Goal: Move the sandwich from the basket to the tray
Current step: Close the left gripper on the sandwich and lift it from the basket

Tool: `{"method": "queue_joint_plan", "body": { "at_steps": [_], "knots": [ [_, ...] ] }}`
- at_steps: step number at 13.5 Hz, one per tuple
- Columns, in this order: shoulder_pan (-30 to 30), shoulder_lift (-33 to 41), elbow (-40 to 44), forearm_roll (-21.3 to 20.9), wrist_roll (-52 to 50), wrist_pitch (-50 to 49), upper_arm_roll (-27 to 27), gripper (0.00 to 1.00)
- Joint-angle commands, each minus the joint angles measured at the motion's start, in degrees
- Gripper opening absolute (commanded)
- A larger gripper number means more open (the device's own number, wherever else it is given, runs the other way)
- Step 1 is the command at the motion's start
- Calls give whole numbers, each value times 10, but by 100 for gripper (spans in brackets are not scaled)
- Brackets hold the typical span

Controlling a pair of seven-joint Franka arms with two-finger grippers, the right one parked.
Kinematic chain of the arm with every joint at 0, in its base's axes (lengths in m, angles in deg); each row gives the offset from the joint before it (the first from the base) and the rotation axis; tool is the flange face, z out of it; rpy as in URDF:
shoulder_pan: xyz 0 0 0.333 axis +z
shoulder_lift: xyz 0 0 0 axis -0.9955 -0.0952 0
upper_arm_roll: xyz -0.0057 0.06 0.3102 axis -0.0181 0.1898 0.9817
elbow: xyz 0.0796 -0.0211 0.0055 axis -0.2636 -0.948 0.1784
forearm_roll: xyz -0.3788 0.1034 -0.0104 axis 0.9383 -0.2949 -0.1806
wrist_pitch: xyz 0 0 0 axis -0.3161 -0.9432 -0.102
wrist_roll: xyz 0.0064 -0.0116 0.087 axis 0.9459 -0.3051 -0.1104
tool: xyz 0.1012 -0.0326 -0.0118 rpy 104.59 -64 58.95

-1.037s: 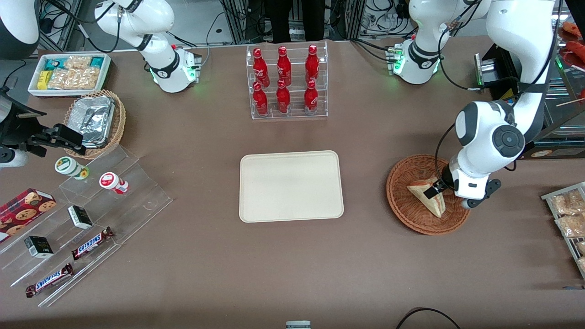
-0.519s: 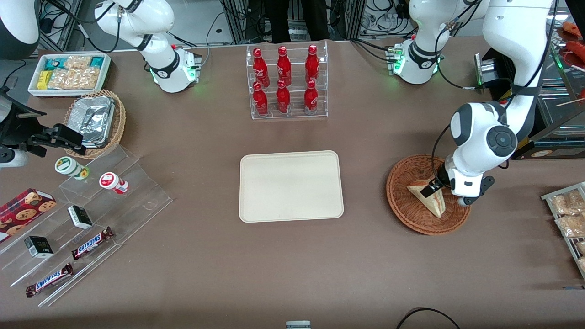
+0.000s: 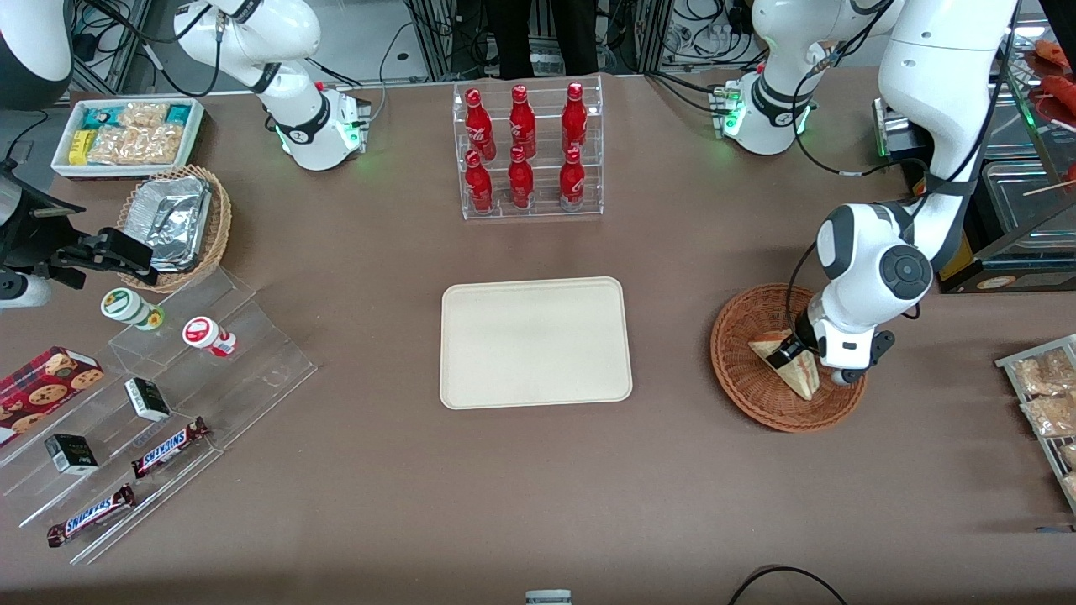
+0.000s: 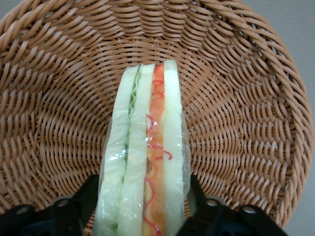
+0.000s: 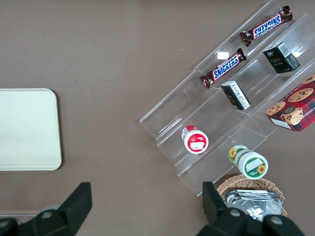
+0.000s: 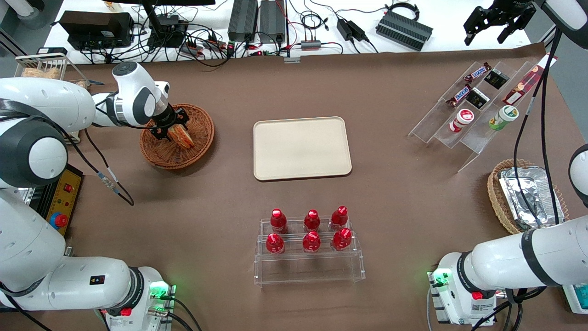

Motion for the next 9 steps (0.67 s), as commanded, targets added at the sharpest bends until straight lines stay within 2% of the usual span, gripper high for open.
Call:
{"method": "queue_joint_plan", "body": {
  "at_steps": [1,3,6,9],
  "knots": [
    [-3,25,2,6,1,-37,-1,0],
    [-6,43,23,1,22,-84,-3,0],
    [-10,40,101,-2,82,-186,-6,0],
    [-68,4,174,-4,117,-226,-5,0]
  ]
}}
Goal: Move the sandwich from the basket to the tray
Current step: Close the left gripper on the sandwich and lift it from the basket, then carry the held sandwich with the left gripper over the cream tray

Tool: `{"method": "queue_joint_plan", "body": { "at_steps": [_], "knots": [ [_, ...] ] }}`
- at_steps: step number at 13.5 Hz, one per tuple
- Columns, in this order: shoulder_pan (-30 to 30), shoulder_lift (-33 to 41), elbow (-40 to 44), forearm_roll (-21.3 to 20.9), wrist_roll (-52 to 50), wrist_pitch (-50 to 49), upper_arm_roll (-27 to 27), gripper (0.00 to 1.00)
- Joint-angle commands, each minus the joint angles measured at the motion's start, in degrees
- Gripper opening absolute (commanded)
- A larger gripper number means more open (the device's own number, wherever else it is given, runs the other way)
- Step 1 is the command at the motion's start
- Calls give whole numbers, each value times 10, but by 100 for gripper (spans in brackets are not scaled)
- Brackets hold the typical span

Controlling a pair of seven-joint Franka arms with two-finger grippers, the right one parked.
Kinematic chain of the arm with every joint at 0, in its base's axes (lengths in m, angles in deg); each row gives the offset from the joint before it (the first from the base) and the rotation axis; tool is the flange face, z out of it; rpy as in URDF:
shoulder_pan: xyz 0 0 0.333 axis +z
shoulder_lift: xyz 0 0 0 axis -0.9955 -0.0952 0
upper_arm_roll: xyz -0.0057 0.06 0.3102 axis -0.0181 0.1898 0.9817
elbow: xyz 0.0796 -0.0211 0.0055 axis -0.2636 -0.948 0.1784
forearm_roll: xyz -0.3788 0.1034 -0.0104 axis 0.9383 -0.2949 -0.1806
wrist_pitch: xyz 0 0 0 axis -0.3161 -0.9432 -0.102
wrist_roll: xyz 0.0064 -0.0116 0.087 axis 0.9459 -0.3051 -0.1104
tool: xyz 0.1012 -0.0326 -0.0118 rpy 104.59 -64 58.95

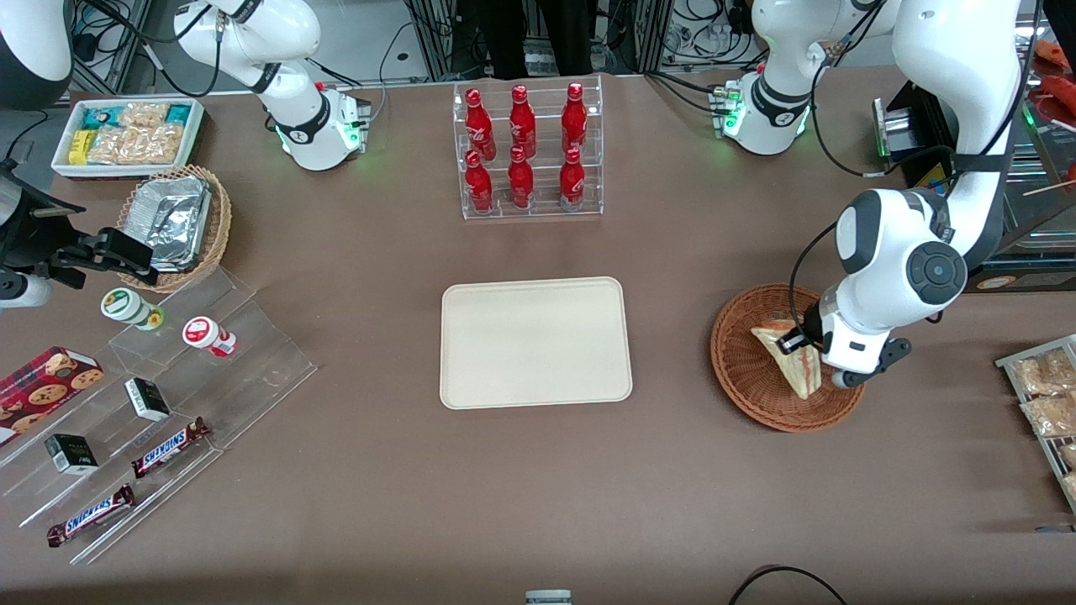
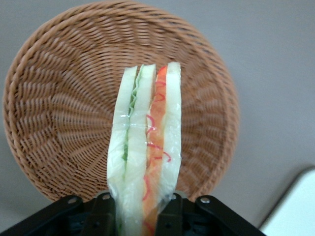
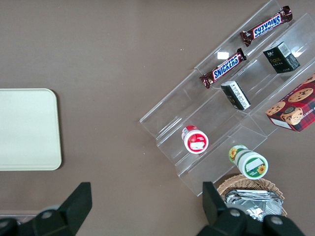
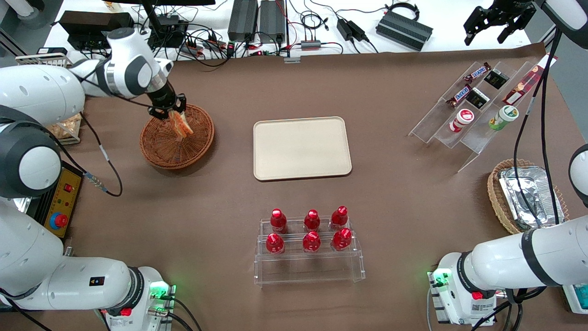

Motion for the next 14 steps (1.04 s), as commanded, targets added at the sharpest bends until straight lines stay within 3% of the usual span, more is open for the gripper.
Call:
{"method": "queue_joint_plan", "body": {
  "at_steps": [1,4,8,14],
  "knots": [
    [-60,-45,67,-7,15,-25,2,0],
    [-131,-108,138,-41,14,-41,2,0],
    [-213,-204,285,-36,-4,-127,2,0],
    [-309,-297,401,-35,-109,-128,2,0]
  ]
}}
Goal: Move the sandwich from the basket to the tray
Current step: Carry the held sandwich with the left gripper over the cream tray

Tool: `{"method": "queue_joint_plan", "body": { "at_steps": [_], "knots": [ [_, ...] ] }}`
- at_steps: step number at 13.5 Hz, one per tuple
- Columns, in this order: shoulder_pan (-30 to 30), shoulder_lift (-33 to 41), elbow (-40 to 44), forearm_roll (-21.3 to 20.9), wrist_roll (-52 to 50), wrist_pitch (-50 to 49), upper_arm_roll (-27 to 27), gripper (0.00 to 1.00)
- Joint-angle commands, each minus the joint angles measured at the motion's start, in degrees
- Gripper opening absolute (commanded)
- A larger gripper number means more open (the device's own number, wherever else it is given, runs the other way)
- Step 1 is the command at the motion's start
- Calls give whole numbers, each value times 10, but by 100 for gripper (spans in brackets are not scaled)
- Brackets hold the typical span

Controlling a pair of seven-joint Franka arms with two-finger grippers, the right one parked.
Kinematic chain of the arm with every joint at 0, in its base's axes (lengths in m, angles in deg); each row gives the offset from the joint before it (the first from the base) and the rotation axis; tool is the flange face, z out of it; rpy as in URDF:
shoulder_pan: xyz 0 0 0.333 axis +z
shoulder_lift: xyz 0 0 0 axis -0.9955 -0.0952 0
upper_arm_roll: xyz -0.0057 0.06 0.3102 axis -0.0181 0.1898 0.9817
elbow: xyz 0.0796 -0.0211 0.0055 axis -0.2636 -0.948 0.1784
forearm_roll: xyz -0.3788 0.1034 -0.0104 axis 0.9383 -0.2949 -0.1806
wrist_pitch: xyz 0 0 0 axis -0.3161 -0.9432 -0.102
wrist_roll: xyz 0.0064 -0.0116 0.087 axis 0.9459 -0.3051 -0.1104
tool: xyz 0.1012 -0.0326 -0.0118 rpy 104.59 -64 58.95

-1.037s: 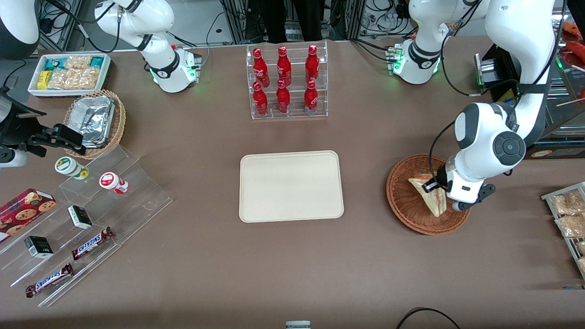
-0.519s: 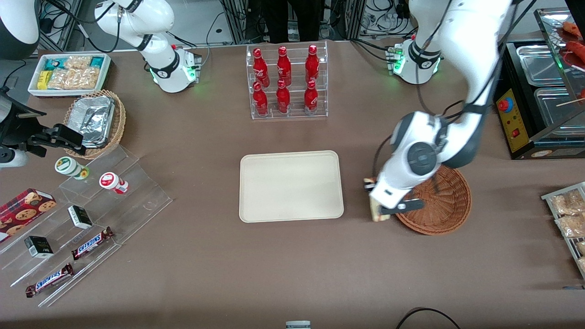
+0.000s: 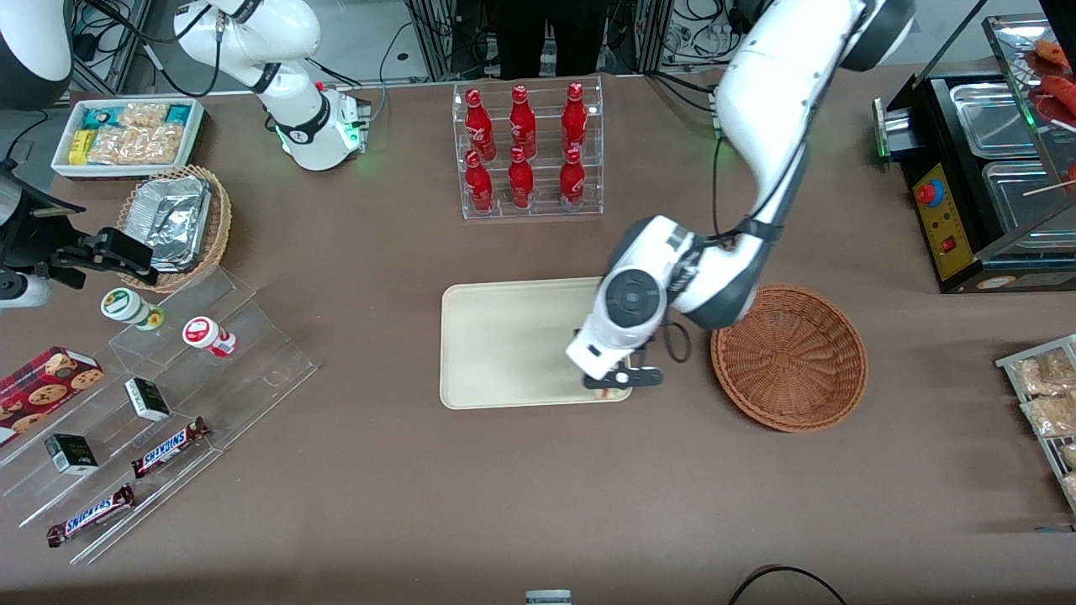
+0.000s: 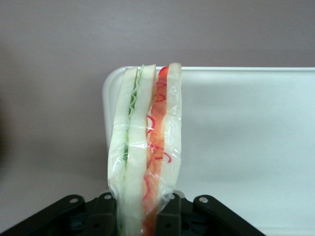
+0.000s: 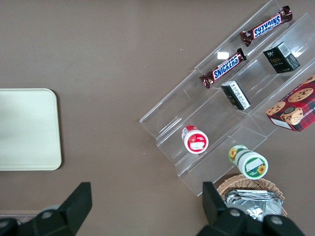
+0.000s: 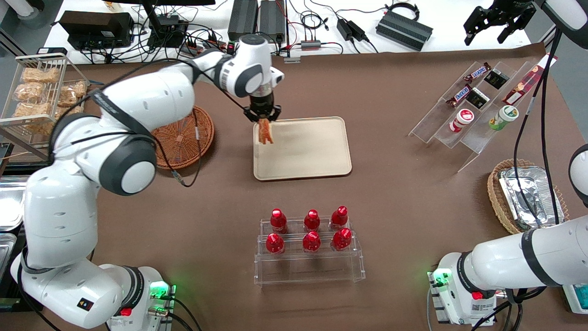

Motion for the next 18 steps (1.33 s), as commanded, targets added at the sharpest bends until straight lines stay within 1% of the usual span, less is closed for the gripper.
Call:
{"method": "queue_joint_plan", "body": {
  "at_steps": [1,3,7,10,15,18],
  "knots": [
    [-43,-56,88,-3,-57,-24,8,0],
    [-70,-83,119,-3,-91,-26,8,0],
    [-108,-98,128,-4,-138,-23,9,0],
    [-118,-107,132,-7,-148,-19,10,0],
    [-118,-117,130,-10,-167,-3,10,0],
    [-119,-121,128,-10,-201,17,10,0]
  ]
}}
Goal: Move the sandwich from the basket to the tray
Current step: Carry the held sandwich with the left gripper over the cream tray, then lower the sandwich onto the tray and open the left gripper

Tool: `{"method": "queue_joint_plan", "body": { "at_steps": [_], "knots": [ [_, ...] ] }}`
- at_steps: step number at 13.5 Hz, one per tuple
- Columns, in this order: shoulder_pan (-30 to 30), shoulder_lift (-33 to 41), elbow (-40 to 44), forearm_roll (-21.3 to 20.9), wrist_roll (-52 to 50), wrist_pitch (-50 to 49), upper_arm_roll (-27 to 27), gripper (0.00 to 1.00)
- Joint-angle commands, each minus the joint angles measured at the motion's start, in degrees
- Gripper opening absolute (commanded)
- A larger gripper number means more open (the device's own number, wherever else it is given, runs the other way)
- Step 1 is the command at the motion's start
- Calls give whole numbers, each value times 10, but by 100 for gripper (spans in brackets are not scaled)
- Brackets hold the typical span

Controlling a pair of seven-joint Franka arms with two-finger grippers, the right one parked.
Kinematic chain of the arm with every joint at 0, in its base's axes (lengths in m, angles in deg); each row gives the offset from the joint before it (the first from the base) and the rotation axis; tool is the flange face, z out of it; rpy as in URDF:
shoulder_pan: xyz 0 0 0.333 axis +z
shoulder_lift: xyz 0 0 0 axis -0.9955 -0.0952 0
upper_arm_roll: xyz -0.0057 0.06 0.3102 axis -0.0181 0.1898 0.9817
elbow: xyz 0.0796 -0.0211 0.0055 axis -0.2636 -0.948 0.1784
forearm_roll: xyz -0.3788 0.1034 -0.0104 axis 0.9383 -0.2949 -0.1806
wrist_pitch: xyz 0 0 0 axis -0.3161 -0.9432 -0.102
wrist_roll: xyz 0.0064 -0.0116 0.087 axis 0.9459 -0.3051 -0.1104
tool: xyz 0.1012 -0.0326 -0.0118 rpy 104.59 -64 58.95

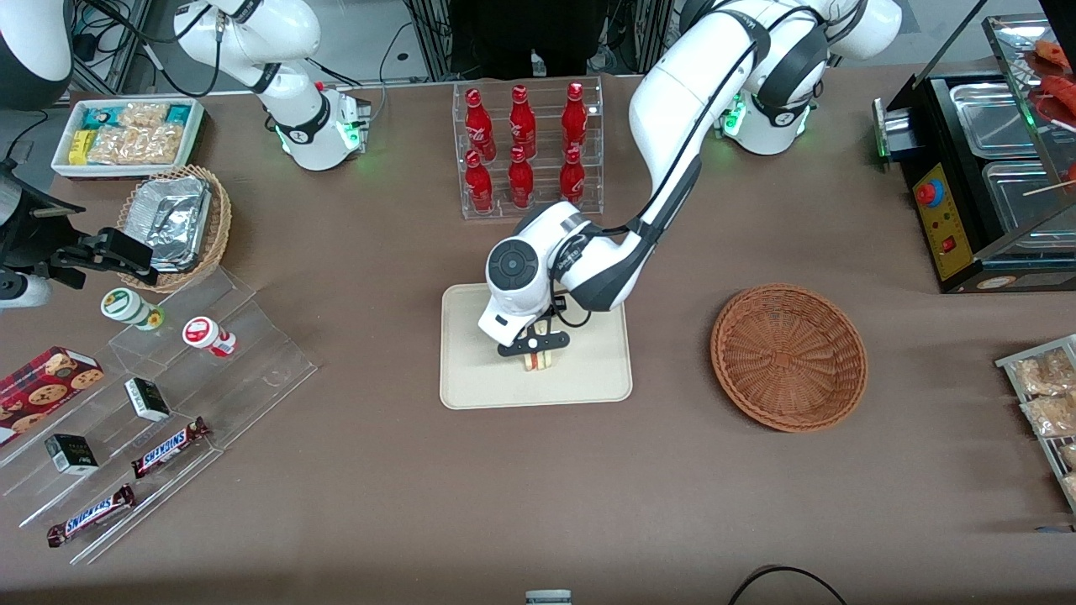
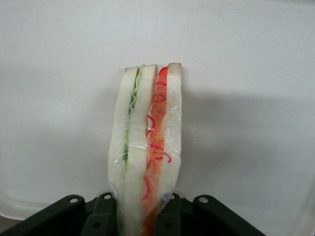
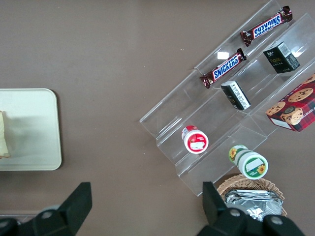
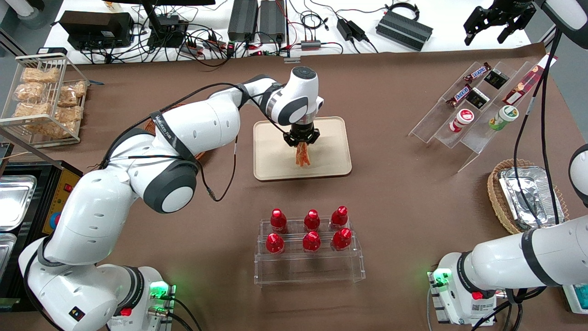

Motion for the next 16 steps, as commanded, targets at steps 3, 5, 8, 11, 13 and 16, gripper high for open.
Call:
{"method": "queue_joint_plan", "body": {
  "at_steps": [3,5,8,11,13,16],
  "knots": [
    [-9,-15,18,-11,-28,12,7,99],
    [-9,-8,20,-17,-27,9,7,100],
    [-8,18,22,-16,-27,-6,7,100],
    [-7,58,23,-16,-22,-31,7,100],
    [-3,86,23,-15,-20,-45,7,100],
    [-2,115,22,-17,15,-67,9,100]
  ]
}}
